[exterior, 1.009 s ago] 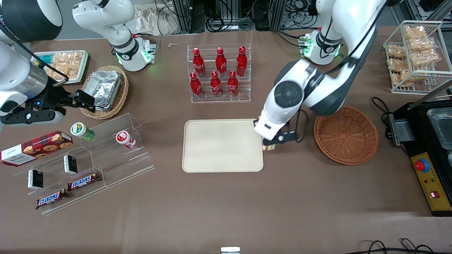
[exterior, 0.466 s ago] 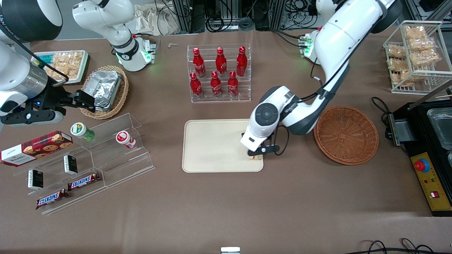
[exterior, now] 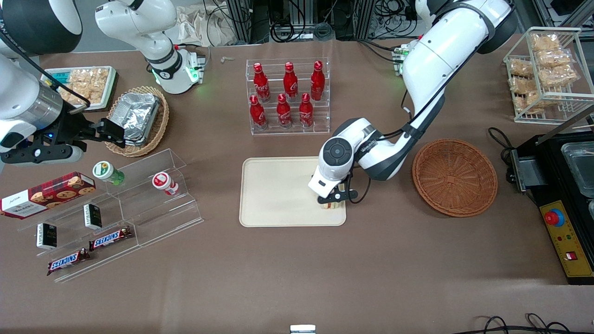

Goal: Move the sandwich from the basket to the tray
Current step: 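Lower the sandwich onto the tray and open the left gripper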

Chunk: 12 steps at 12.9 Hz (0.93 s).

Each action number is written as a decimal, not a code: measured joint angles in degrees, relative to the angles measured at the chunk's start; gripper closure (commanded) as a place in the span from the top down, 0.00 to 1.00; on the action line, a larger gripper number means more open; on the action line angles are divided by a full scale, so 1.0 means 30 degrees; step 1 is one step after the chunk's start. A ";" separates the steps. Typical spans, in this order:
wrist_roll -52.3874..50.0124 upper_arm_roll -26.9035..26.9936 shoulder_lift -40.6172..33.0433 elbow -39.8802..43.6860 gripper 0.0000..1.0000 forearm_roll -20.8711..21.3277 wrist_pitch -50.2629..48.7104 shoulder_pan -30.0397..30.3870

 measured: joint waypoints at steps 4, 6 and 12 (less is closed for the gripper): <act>-0.2089 -0.0002 0.0073 0.0283 1.00 0.0255 0.0048 -0.0009; -0.3105 -0.0037 0.0041 0.0857 1.00 0.0255 0.0042 -0.0009; -0.3552 0.0004 -0.3726 0.1931 1.00 0.0335 -0.3469 0.0874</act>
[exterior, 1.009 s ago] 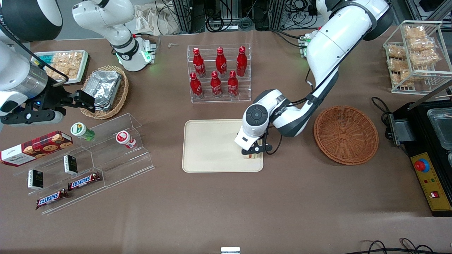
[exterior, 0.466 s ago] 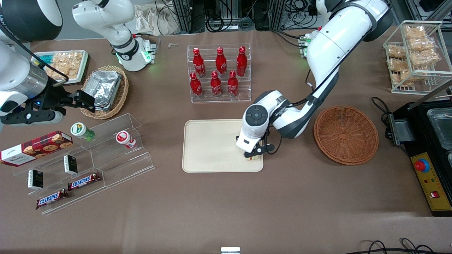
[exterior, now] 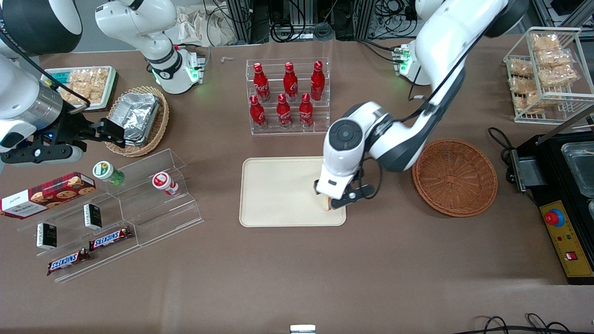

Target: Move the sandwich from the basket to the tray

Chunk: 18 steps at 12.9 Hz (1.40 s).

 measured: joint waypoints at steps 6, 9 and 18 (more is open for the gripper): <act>0.7341 0.1087 -0.4942 -0.1708 1.00 -0.3105 -0.1410 0.3055; 1.4362 0.5246 -0.8519 -0.4132 1.00 -0.6241 -0.1563 0.2980; 2.3974 1.0288 -1.1459 -0.3939 1.00 -0.6959 -0.6071 0.2686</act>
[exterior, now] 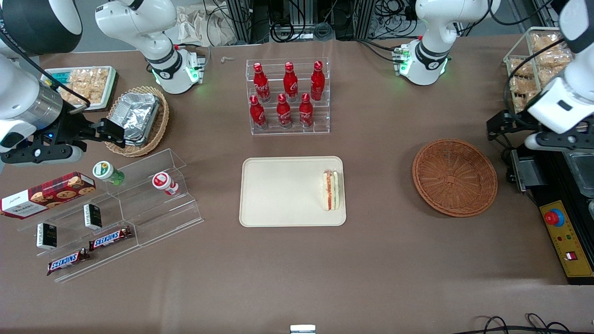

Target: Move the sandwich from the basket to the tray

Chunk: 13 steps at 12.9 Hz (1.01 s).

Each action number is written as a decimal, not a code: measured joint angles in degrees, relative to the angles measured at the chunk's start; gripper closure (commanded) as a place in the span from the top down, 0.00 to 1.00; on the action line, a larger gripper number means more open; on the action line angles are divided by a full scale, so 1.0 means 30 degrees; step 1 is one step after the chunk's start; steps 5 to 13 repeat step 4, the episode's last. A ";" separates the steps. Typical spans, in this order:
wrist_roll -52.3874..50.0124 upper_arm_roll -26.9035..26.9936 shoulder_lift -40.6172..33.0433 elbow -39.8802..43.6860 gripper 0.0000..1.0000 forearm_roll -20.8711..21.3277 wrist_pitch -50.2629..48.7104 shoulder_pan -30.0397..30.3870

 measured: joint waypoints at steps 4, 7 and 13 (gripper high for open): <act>0.0502 0.0303 0.0886 0.1471 1.00 0.0001 -0.0553 -0.0118; 0.0502 0.0303 0.0886 0.1471 1.00 0.0001 -0.0553 -0.0118; 0.0502 0.0303 0.0886 0.1471 1.00 0.0001 -0.0553 -0.0118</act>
